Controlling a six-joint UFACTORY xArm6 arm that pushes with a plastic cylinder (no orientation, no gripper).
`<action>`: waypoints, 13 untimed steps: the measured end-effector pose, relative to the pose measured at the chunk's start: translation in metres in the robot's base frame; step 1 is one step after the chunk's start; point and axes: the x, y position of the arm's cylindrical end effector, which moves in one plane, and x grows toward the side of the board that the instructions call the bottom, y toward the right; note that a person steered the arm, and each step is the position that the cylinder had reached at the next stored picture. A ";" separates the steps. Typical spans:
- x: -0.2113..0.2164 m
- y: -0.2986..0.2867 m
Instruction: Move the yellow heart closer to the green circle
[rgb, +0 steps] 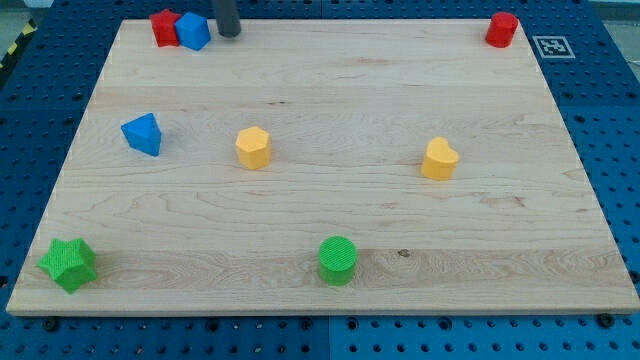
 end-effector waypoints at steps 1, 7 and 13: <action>0.007 0.074; 0.092 0.161; 0.237 0.265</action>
